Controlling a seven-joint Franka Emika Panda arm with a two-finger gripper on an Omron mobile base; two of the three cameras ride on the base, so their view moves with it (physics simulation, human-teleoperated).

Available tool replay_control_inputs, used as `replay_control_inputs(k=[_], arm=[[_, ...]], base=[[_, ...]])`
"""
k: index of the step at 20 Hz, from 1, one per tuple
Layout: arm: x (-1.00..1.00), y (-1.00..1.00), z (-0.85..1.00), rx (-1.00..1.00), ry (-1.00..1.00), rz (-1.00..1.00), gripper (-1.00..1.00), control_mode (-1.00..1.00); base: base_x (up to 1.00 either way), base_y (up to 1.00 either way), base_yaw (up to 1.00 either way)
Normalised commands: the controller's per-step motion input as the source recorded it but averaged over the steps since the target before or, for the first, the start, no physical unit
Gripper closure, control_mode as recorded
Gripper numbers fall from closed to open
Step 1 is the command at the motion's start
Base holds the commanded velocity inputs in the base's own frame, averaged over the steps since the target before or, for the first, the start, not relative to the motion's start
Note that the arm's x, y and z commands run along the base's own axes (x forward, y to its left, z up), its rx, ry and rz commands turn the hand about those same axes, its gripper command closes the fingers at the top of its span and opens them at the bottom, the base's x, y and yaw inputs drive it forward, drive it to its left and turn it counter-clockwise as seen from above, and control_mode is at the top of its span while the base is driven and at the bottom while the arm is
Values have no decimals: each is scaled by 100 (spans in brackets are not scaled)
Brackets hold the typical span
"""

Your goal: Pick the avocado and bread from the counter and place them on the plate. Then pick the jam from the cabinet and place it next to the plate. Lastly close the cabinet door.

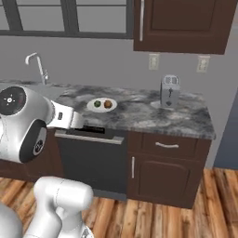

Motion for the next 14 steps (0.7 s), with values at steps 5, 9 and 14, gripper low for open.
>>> replay_control_inputs(k=[5, 9, 14], arm=[[0, 0, 0, 0, 0, 0, -100, 100], [0, 0, 0, 0, 0, 0, -100, 100], [0, 0, 0, 0, 0, 0, -100, 100]], base=[[-12, 33, 68], [-23, 42, 100], [-18, 43, 100]])
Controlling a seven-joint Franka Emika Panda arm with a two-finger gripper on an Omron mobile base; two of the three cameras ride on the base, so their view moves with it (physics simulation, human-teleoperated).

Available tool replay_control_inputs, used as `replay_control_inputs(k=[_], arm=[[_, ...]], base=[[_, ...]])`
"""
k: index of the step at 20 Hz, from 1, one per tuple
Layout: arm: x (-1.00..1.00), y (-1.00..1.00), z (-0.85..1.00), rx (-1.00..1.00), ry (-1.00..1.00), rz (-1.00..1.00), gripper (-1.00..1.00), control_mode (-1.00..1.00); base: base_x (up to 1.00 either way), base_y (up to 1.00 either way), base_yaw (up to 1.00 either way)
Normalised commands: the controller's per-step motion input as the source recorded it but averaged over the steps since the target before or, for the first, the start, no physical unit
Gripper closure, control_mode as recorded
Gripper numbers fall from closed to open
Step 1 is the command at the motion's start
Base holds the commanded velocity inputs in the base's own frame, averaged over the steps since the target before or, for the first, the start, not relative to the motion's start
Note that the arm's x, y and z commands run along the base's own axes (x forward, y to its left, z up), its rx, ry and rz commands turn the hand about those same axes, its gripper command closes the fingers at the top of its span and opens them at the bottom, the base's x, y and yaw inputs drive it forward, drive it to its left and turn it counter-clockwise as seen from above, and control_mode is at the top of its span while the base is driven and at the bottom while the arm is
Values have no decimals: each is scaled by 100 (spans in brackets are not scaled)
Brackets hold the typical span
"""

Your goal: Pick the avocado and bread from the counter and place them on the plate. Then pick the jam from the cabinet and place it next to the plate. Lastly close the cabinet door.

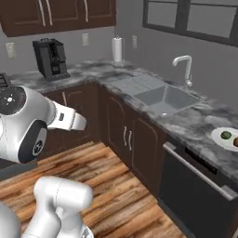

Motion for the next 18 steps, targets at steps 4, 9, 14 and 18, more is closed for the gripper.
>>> replay_control_inputs(k=[4, 9, 14, 18], arm=[[0, 0, 0, 0, 0, 0, -100, 100], [0, 0, 0, 0, 0, 0, -100, 100], [0, 0, 0, 0, 0, 0, -100, 100], [0, 0, 0, 0, 0, 0, -100, 100]], base=[[-14, 44, 100], [-8, 49, 100], [0, 53, 93], [38, 27, 60]])
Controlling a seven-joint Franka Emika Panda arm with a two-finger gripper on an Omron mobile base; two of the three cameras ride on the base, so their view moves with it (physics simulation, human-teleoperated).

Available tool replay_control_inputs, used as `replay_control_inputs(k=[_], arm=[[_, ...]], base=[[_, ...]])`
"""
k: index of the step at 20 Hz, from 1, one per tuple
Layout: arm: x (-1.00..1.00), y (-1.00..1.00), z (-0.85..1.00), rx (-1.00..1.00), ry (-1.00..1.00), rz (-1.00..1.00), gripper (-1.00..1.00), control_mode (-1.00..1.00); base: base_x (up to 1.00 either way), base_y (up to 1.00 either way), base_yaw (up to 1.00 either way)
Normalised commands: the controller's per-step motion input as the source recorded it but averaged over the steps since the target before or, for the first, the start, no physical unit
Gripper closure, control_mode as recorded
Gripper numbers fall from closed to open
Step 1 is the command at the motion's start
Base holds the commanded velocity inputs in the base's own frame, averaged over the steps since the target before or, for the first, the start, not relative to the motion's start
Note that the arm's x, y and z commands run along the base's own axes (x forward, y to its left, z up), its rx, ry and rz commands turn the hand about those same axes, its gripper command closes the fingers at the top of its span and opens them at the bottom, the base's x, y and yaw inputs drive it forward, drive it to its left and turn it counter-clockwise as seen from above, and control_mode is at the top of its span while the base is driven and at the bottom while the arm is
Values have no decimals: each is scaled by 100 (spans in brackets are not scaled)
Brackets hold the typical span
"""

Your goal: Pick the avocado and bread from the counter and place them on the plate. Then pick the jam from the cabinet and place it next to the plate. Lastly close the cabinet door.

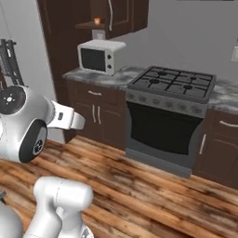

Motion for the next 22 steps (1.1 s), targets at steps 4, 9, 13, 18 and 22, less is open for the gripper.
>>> replay_control_inputs(k=[4, 9, 13, 18, 22], arm=[[0, 0, 0, 0, 0, 0, -100, 100], [0, 0, 0, 0, 0, 0, -100, 100], [0, 0, 0, 0, 0, 0, -100, 100], [0, 0, 0, 0, 0, 0, -100, 100], [0, 0, 0, 0, 0, 0, -100, 100]], base=[[25, 0, 3], [58, -2, 0], [98, -61, 0], [85, -55, 0], [61, -26, 0]])
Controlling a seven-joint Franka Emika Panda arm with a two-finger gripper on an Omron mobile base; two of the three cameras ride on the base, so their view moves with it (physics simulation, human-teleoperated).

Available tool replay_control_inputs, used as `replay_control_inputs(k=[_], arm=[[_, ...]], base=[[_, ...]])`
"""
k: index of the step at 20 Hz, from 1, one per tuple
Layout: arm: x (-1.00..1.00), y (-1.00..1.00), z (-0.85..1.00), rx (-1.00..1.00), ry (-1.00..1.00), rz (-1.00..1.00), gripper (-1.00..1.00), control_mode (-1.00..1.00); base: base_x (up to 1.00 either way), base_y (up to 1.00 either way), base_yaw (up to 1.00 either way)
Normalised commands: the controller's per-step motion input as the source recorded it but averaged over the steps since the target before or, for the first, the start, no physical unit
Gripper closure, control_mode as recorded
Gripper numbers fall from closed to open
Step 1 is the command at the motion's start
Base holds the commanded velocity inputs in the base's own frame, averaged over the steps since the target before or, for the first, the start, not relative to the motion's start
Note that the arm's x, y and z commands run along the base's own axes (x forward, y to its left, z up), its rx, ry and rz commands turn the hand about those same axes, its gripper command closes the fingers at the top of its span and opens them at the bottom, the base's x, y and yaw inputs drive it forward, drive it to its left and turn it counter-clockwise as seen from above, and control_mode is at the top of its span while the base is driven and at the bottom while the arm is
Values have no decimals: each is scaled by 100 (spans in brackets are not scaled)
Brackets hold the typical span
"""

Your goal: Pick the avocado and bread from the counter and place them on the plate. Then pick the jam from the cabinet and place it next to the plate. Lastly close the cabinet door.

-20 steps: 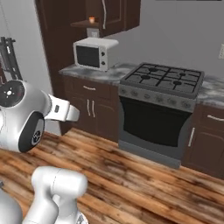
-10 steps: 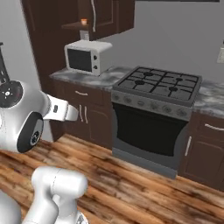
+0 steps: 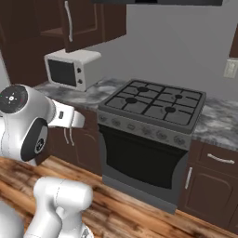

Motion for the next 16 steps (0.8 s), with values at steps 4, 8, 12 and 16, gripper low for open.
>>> replay_control_inputs(k=[4, 8, 12, 16], arm=[[0, 0, 0, 0, 0, 0, -100, 100], [0, 0, 0, 0, 0, 0, -100, 100], [0, 0, 0, 0, 0, 0, -100, 100], [0, 0, 0, 0, 0, 0, -100, 100]], base=[[60, -10, 0], [76, 0, -3], [82, 0, 0], [61, 0, 0]])
